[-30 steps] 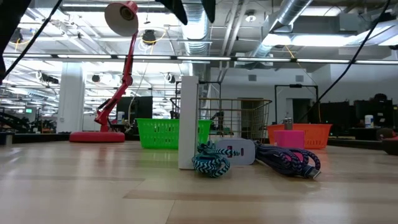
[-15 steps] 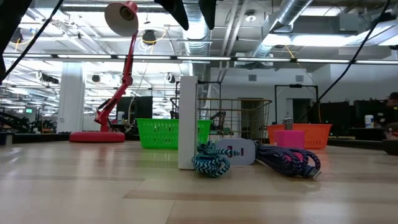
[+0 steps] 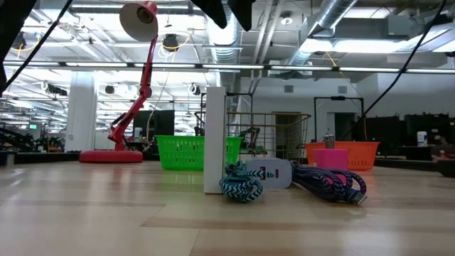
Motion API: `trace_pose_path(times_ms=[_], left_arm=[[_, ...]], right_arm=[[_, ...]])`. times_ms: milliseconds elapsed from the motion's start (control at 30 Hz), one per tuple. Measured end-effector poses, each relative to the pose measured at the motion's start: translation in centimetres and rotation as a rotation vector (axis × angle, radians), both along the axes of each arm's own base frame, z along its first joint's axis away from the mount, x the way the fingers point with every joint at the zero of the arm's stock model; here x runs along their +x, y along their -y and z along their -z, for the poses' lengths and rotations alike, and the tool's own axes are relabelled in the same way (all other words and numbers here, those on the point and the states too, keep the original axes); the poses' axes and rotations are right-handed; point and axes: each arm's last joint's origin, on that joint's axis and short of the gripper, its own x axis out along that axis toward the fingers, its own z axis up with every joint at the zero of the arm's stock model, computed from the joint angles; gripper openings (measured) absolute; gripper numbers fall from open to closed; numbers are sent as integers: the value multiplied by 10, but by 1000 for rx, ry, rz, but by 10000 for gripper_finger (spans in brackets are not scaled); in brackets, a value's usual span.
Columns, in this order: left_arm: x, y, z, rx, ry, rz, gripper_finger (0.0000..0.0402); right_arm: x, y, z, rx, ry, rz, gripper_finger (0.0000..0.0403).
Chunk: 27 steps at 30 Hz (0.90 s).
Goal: Pick and place items into bin
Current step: Put the white card reader box into the gold wire basket
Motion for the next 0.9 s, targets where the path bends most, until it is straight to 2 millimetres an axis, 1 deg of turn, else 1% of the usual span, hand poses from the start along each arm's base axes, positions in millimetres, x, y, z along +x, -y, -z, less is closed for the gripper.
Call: trace_pose_path(times_ms=[133,433,900], left_arm=[[0,0,0,-12,0,-27,217],[0,0,0,1,0,-8,217],[0,0,0,5,1,-8,217]], right_arm=[[0,0,0,1,0,0,138],[2,-2,0,20,20,2,136],[20,-15,-8,191,195,18,138]])
